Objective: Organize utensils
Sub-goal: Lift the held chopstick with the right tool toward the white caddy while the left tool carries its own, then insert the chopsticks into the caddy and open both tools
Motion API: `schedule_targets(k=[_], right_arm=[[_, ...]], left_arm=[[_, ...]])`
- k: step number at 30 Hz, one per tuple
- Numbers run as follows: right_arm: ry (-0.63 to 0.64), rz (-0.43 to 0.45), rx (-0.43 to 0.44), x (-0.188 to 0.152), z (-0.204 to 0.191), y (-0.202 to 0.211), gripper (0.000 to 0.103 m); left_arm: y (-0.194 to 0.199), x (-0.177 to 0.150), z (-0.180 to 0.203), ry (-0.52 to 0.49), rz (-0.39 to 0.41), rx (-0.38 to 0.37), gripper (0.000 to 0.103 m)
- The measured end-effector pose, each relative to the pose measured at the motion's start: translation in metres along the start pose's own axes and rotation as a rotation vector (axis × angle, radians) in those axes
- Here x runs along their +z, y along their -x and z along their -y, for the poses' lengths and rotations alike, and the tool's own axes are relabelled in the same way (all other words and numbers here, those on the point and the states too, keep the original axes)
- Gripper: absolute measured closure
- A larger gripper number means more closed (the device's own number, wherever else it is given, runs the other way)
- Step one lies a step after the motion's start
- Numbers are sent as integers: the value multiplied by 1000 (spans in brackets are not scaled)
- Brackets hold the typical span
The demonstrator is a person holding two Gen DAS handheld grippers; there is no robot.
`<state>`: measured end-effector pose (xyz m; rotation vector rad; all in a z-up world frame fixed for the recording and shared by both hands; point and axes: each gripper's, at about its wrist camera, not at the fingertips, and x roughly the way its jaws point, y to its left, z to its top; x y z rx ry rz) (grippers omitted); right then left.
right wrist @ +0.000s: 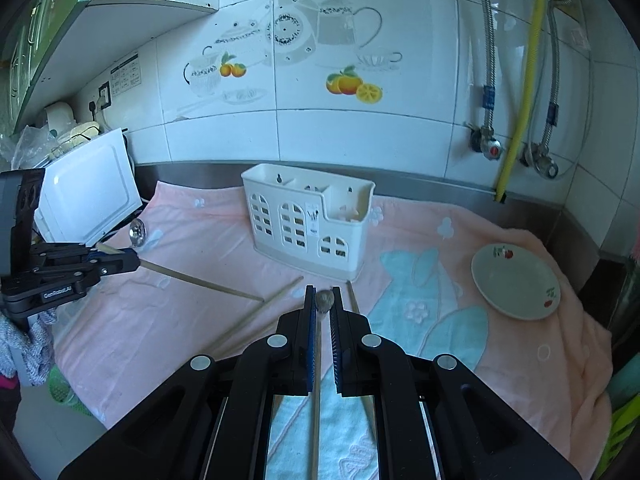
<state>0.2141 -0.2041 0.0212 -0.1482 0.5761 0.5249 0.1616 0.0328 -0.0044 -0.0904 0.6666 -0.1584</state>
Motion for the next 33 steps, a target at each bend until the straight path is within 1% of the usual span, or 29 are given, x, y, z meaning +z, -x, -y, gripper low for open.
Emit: schedule_targets(k=[5,12,19,25,27,30,33], right_arm=[[8,-13,11,27,3,1,96],[26,-1,5,71,10,3,96],[4,35,-1,122,23,4,96],[12,72,-12,157,24,-4,96],[18,82,-19,166,23,-8,96],[27,101,-25,178,22,-18,96],[27,113,-23,187,21,-30,96]], left_arm=[[2,26,4,-27,15,-3,98],[14,67,10,-56,56,-13,98],[38,126,19,-109,157,10,98],[52,180,23,-133,260,48,98],[51,195,23,-144,287,77,98],[41,212,19,-134,296,84,98],[27,220,13,-128,291,100,98]])
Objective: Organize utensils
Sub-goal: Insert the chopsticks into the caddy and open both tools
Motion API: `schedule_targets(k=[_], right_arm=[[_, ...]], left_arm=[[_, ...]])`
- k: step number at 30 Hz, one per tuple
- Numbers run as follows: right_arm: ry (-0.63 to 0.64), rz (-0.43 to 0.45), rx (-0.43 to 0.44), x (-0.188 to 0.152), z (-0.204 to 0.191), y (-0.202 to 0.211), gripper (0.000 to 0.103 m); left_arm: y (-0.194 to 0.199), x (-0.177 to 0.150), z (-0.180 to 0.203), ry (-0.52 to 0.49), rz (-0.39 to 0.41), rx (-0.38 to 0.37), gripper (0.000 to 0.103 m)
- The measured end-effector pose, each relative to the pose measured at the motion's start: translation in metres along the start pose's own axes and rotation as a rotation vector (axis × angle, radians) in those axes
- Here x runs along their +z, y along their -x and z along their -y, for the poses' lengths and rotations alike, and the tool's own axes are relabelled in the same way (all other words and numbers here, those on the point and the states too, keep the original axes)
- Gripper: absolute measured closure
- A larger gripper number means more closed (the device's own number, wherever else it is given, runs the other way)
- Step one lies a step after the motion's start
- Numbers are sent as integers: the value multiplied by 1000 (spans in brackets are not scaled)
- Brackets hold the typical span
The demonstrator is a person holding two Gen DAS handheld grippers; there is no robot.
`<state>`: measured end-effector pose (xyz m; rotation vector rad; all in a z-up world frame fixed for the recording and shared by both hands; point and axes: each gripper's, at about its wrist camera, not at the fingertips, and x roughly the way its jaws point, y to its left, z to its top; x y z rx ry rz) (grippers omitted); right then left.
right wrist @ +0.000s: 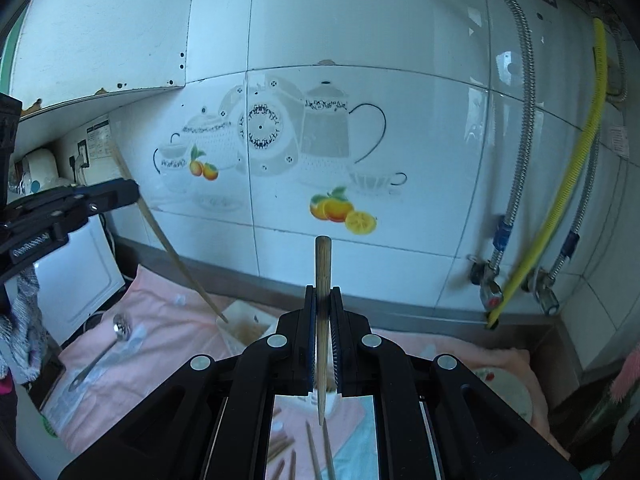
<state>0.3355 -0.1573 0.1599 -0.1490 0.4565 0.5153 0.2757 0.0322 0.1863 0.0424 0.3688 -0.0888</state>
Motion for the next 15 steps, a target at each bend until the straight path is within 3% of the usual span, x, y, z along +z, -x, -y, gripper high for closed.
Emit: schedule_targets(k=[9,15], right_arm=[[-19,65,0,15,-5,-35,96],[-50,19,4,0,2,-65,96]], left_arm=[[-51,-26,-24,67,-68,8,98],[-71,-48,-37,106,-119,-1,98]])
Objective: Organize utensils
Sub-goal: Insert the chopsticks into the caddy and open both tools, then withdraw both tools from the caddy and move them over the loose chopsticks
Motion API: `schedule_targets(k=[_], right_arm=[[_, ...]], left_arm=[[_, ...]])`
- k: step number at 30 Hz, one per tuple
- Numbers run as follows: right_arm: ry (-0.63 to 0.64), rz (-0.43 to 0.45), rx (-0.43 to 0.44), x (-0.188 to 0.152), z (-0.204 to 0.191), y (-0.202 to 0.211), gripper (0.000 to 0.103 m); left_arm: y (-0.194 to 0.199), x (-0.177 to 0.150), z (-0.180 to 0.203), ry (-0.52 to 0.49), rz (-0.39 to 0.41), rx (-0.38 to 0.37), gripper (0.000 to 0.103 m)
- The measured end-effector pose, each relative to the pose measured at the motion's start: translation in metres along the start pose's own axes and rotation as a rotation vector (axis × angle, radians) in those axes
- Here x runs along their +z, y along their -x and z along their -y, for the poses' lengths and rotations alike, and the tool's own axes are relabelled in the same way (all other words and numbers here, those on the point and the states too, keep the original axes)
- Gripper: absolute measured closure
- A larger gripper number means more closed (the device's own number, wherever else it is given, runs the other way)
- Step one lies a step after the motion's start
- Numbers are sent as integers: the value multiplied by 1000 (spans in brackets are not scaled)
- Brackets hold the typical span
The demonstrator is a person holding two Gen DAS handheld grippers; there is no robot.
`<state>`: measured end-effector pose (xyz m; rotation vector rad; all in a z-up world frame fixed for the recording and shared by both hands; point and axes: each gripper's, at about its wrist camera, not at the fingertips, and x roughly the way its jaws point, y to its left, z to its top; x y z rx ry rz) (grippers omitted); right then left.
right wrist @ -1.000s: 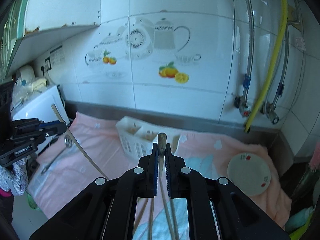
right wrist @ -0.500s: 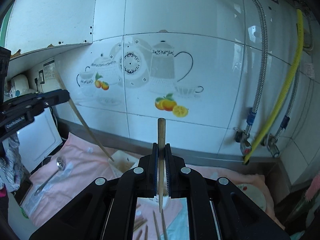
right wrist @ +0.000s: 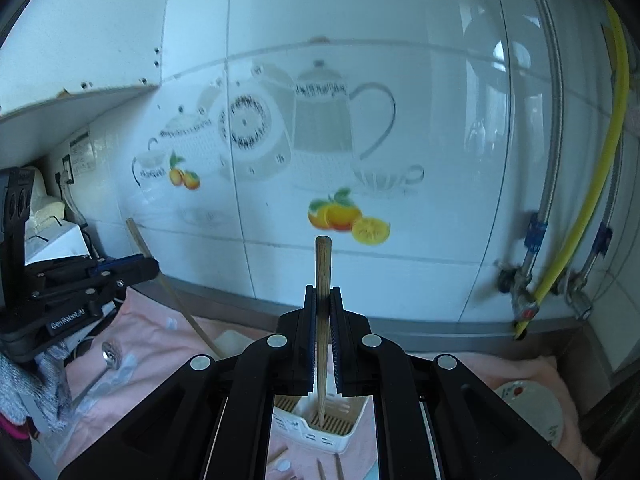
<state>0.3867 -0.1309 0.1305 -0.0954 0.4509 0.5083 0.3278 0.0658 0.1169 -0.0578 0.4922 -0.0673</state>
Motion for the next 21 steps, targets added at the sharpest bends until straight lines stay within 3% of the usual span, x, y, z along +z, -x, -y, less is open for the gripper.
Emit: schedule_targets(k=[10,16,21], right_arm=[[-16,-79,-1,-25,7,-20,96],[-22,-84,-8,-26,11,-18,95],[-21,-66,-19,-27,14,-7,77]], left_arm=[[-17,-16,-12,32,-65,-7,97],[-21,-21,-12,35,-85,-7,97],[-16,-20,-11,44,-81,-11,94]])
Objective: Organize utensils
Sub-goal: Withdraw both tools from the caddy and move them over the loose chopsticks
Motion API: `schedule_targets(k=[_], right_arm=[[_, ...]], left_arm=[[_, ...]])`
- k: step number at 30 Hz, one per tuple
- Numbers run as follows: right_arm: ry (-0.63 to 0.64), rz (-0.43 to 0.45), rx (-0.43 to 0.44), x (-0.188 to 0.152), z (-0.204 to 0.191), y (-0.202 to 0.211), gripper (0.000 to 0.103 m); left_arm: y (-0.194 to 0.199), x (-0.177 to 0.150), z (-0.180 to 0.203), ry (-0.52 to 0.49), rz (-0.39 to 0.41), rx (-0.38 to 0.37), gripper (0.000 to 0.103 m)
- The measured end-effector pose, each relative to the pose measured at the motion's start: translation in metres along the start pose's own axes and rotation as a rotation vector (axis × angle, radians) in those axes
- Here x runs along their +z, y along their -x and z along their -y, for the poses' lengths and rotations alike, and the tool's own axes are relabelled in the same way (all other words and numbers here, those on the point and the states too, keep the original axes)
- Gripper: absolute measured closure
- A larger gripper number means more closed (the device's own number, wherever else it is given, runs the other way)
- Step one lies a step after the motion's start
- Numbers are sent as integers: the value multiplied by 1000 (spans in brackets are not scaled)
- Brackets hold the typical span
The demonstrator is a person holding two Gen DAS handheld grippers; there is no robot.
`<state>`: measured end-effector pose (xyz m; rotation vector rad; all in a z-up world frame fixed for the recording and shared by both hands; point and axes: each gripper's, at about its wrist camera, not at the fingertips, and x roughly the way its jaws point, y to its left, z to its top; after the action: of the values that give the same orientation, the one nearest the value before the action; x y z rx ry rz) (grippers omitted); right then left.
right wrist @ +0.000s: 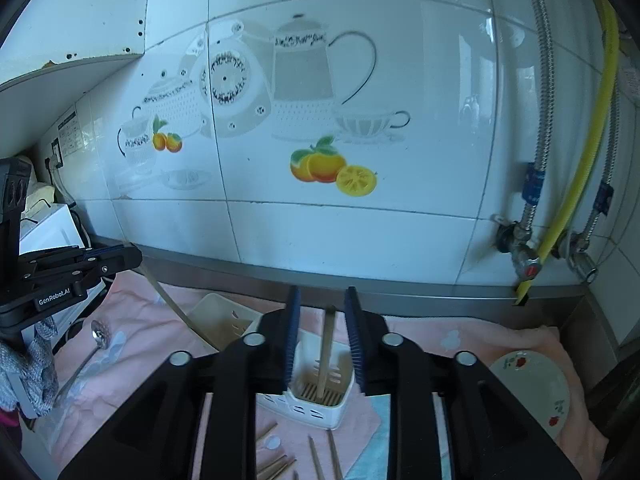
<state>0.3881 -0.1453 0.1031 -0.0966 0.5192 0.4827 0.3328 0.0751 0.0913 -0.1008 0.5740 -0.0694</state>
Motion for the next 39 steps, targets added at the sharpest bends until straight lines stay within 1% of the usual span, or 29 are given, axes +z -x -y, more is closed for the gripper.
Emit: schedule_targets(k=[4,6,8,9,11,13,15,19,20,24,26,33,39], right_arm=[[2,22,-8,-1,2,16,66],[10,41,-18,-2,2,28,56],[24,56,-27,-4,1,40,52],[28,62,-31,-6,0,45,47],[32,79,-26,-12,-1,62,38],[37,97,-27,-19,-2,75,35],[39,108,-22,-30,-4,89,24],[51,111,-23,-52,-9,110,18],[51,113,-29,-58,-9,114,13],[65,121,-35,-84,-14,133,12],[56,112,-16,-100,-14,141,12],[36,56,14,-160,-22,155,12],[8,14,18,-207,-26,158,12]], left_arm=[[12,2,1,2,20,-1,81],[19,3,2,1,28,2,77],[28,2,3,1,39,3,75],[34,0,5,1,46,1,75],[44,-4,6,2,59,-3,70],[56,-11,8,5,71,-7,66],[65,-20,11,2,76,-10,63],[80,-42,16,2,81,-14,57],[83,-49,17,4,80,-20,56],[95,-78,20,6,77,-28,56],[99,-94,21,19,69,-36,56],[108,-154,27,37,21,-80,56],[111,-207,42,8,-28,-97,56]])
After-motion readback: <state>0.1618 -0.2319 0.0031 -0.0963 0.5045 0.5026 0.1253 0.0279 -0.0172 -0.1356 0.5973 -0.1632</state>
